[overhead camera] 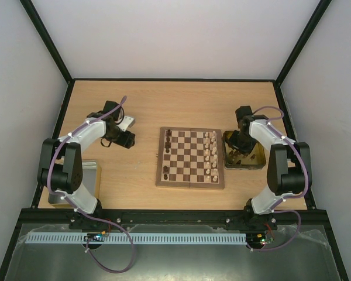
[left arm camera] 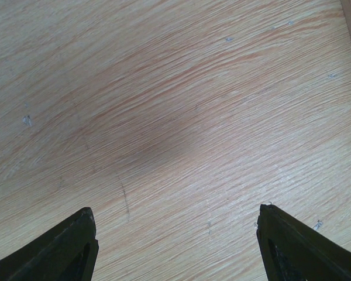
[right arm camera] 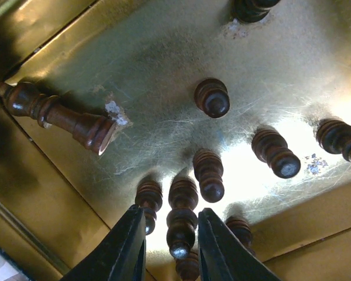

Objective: Set up the chess pieces on the board
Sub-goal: Pick up the chess piece from the storage box.

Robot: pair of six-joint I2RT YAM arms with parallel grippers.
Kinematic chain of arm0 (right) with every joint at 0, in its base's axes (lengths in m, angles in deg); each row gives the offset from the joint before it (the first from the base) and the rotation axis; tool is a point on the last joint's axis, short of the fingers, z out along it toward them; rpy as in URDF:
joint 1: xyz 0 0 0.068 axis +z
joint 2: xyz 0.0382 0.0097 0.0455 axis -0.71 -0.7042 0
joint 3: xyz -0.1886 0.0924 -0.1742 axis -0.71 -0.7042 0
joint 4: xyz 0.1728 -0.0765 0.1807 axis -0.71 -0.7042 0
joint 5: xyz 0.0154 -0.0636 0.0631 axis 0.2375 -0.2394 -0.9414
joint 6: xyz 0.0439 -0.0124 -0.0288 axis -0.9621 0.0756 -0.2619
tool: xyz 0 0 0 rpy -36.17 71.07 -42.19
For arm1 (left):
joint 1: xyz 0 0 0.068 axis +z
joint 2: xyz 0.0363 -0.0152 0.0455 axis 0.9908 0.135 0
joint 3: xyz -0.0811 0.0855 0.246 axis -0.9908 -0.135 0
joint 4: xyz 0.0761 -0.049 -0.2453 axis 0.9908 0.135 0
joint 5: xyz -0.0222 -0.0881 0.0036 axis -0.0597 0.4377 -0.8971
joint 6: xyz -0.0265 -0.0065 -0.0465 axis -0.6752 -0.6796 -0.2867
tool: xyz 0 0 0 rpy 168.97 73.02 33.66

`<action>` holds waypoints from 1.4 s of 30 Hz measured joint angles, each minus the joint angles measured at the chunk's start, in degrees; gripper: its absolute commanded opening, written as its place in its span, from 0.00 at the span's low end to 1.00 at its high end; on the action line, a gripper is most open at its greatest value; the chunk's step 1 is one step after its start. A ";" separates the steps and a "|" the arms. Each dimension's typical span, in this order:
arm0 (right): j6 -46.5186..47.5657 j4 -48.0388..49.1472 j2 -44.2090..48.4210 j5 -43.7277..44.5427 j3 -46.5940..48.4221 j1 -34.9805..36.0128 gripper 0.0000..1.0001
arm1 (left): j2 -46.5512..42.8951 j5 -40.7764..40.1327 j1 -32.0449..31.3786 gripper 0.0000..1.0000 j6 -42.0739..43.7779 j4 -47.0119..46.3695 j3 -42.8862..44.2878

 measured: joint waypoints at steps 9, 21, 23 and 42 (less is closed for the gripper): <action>-0.02 0.61 -0.52 0.57 -1.33 0.00 0.18 | 0.72 -0.02 0.00 0.75 -0.02 0.00 0.00; -0.11 1.60 -1.57 1.18 -1.53 -0.02 0.14 | 0.72 -0.24 0.00 0.75 -0.02 0.00 0.00; -0.09 1.62 -1.73 1.36 -1.53 -0.04 0.12 | 0.72 -0.37 0.00 0.75 -0.02 0.00 0.00; -0.15 -0.44 0.00 4.09 1.99 -0.17 0.10 | 0.72 -0.48 0.00 0.75 0.00 0.00 0.00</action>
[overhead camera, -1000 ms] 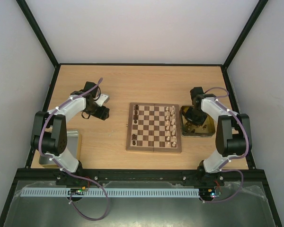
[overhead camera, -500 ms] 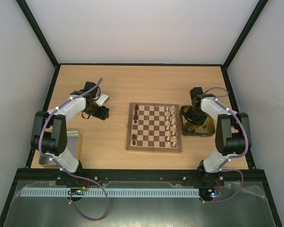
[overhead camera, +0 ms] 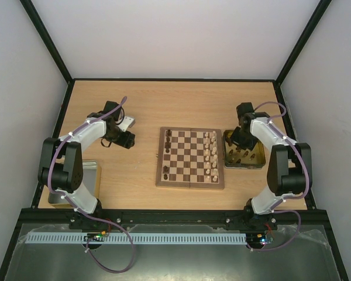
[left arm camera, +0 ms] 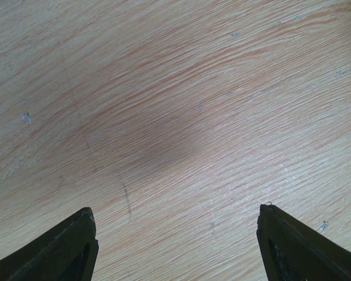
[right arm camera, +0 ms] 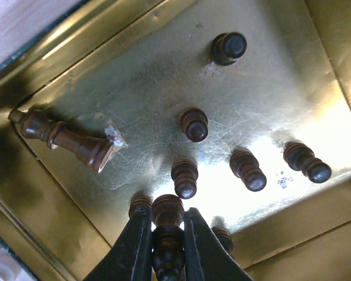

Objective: Set up the chess pieces on the board
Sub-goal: Pick up the chess piece from the storage box, then place the chess piece on the chessboard.

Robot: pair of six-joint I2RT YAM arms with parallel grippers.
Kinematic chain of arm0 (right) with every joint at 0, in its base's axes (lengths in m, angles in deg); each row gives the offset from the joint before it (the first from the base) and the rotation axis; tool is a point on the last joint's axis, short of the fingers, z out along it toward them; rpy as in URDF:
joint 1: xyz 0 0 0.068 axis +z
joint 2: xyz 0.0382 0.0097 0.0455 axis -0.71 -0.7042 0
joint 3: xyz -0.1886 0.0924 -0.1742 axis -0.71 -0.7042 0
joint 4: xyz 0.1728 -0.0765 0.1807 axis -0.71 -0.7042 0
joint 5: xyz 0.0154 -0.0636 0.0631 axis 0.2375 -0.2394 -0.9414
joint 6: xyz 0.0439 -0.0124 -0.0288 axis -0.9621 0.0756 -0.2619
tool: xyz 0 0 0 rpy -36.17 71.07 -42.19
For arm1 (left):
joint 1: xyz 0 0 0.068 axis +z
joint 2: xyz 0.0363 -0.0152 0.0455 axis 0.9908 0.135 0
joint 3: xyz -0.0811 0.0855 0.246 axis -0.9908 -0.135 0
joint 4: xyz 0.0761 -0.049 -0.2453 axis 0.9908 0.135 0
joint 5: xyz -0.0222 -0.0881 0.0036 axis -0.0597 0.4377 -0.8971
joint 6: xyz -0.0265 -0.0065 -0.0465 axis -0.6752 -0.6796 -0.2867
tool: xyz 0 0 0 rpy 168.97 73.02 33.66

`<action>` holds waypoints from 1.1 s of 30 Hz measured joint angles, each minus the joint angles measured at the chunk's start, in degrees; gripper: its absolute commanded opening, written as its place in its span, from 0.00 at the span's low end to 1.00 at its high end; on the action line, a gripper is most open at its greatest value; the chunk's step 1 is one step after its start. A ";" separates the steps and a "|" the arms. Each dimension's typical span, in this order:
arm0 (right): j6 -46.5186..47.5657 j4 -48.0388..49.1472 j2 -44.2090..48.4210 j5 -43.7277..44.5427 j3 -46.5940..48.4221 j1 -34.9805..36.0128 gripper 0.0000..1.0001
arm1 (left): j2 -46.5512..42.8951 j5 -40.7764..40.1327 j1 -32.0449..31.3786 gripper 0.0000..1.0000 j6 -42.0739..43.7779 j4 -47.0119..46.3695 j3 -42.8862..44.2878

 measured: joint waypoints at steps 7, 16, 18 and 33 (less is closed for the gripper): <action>-0.02 -1.86 2.32 1.29 1.92 -0.13 0.07 | -0.07 0.00 0.00 0.75 0.00 0.00 -0.02; -0.09 -4.26 5.51 1.70 4.17 1.03 0.07 | -0.17 0.00 0.00 0.75 0.00 -0.02 -0.04; -0.07 -5.73 5.51 2.78 6.78 3.45 0.07 | -0.17 -0.02 0.00 0.75 0.00 -0.07 -0.07; -2.16 -10.58 -4.31 4.02 24.74 27.89 0.06 | -0.22 -0.22 0.00 0.75 0.00 -0.20 -0.24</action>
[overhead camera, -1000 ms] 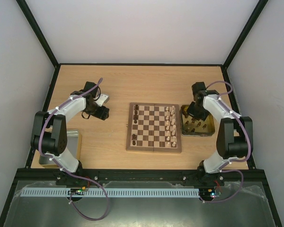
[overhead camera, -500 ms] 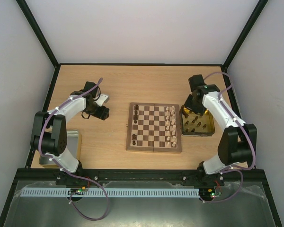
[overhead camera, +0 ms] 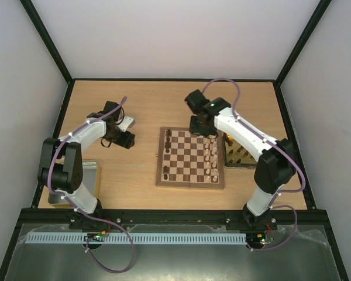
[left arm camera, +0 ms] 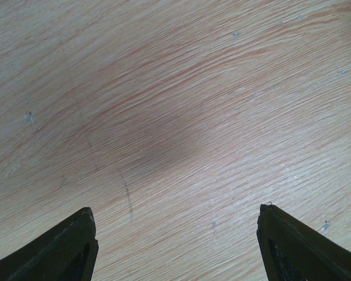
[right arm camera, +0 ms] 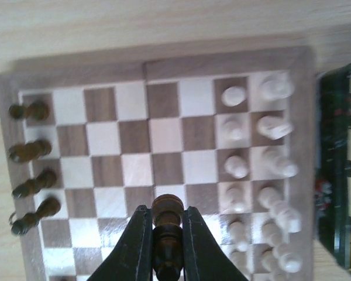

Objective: Set up the chess pieces on the board
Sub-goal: Place the chess piece on the chessboard.

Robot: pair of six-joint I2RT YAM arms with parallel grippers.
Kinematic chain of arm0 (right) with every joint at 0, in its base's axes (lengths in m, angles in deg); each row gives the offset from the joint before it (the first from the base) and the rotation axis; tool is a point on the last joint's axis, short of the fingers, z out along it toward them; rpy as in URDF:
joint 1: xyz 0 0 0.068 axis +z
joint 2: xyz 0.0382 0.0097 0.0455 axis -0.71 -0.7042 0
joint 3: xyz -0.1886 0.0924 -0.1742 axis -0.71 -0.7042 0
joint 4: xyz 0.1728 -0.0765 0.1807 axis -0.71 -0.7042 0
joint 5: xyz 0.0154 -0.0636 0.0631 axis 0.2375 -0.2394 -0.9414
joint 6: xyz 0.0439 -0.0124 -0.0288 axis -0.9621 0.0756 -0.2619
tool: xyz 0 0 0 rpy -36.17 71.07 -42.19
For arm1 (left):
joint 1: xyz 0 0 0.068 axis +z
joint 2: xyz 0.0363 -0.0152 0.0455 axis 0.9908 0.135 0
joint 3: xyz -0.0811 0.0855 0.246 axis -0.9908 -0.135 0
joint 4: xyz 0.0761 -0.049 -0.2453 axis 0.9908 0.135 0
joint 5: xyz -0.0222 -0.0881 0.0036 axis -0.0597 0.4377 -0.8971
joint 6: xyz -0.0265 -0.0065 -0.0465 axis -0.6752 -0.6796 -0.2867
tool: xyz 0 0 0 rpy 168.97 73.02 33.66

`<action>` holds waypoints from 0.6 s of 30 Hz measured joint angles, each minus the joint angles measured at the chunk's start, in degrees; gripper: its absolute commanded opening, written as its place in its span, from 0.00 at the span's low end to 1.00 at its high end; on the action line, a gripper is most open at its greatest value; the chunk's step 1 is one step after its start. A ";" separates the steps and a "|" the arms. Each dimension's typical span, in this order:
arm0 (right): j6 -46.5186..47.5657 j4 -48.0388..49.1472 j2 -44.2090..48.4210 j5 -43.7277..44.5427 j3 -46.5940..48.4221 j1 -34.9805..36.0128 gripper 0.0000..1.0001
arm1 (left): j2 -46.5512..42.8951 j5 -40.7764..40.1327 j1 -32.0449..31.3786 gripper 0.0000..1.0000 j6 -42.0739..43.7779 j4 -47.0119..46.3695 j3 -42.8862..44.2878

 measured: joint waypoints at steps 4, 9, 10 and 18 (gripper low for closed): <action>-0.98 -0.68 -3.26 -0.83 1.73 5.27 0.04 | -0.35 -0.11 0.00 0.75 0.00 -0.24 -0.39; -1.84 -1.01 -8.04 -1.88 6.27 10.78 0.04 | -1.44 -0.26 0.00 0.75 0.02 -0.79 -1.14; -1.92 -0.96 -8.74 -2.12 6.86 11.58 0.04 | -1.60 -0.26 0.00 0.75 0.02 -0.96 -1.18; -1.99 -0.94 -14.19 -4.33 9.64 16.70 0.05 | -3.02 -0.31 0.00 0.75 0.02 -1.27 -1.99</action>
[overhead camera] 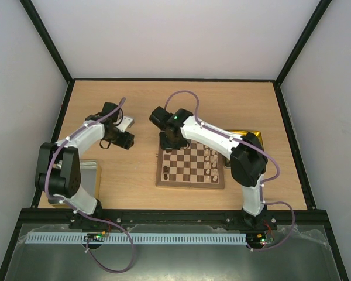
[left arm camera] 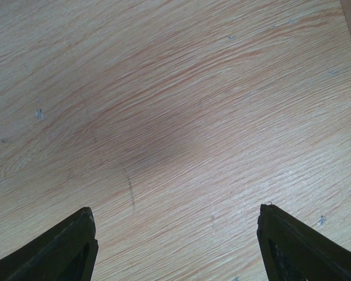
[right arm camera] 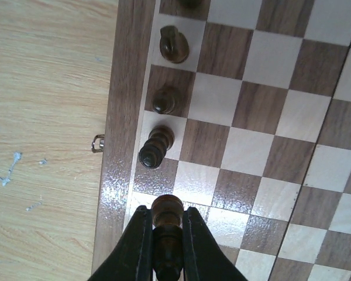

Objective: Set up the chess pieces on the board
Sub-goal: Place the chess piece on the chessboard.

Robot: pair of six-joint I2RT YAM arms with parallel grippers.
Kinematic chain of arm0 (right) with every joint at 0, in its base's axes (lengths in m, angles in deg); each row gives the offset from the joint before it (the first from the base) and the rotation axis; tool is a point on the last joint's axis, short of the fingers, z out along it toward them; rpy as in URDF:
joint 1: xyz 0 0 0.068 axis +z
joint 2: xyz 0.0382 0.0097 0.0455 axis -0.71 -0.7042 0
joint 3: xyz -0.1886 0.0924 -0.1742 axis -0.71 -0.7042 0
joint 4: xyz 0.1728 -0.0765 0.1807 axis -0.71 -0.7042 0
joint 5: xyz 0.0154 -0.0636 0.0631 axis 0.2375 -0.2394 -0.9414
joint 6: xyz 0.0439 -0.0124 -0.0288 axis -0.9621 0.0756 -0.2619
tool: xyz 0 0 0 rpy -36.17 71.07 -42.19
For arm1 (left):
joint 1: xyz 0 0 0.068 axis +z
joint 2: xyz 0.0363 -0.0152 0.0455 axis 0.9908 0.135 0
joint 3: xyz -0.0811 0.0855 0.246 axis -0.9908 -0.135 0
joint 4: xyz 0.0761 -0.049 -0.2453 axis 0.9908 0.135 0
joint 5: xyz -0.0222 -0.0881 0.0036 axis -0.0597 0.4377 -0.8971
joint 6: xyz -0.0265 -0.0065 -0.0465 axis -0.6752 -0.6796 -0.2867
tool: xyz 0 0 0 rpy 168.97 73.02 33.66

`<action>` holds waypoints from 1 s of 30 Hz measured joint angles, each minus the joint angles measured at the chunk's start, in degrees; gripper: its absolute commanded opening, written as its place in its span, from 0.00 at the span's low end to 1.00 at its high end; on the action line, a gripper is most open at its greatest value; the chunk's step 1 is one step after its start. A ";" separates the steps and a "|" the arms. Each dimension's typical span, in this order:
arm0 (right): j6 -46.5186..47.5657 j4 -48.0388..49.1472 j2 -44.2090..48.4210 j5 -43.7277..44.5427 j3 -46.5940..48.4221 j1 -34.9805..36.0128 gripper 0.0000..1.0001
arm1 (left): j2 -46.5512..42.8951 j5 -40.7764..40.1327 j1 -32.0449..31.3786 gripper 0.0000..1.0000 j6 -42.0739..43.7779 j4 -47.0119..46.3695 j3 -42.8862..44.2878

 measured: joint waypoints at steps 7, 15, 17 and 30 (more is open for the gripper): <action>0.24 0.02 -1.88 -1.29 0.02 0.66 0.05 | -0.57 -0.02 0.00 0.75 0.00 -0.02 -0.20; 0.68 0.22 -2.93 -2.16 0.04 1.27 0.05 | -0.74 -0.07 0.00 0.75 0.00 -0.02 -0.20; 0.72 0.24 -3.45 -2.21 0.04 1.42 0.05 | -0.81 -0.07 0.00 0.75 0.02 -0.02 -0.20; 0.90 1.31 -6.45 -2.75 0.04 1.79 0.06 | -0.81 -0.07 0.09 0.75 0.00 -0.02 -0.22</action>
